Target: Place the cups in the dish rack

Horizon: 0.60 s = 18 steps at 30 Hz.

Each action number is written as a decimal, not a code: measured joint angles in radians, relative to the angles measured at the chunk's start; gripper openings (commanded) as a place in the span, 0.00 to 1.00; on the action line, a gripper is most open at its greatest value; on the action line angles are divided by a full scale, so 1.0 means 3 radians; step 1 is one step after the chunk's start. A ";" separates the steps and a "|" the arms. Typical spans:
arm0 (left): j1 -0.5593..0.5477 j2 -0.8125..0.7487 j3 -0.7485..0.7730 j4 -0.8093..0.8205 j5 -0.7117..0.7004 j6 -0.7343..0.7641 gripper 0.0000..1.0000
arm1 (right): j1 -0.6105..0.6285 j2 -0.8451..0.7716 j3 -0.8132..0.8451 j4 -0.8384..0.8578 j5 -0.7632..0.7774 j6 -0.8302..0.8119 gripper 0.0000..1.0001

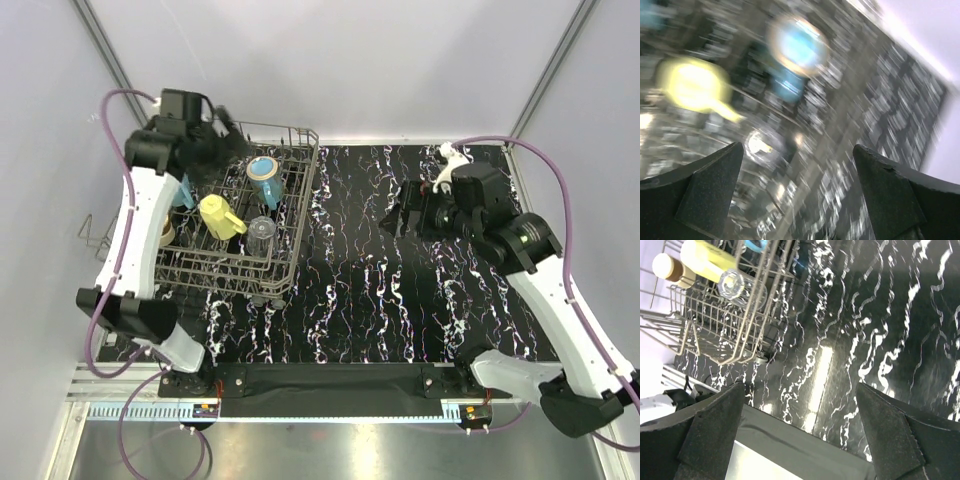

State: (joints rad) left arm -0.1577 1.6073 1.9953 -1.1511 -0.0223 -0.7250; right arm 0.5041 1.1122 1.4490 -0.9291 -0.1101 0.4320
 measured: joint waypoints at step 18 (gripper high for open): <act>-0.1329 -0.2382 -0.2848 0.1963 0.1162 -0.0292 0.99 | 0.0006 -0.1633 -0.1548 -0.0075 0.0356 0.1142 1.00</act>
State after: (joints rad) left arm -0.5564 0.8928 1.1408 -0.5621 0.3264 -0.8127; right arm 0.5060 0.6224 0.9848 -0.9516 -0.0032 0.7746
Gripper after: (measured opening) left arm 0.988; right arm 0.994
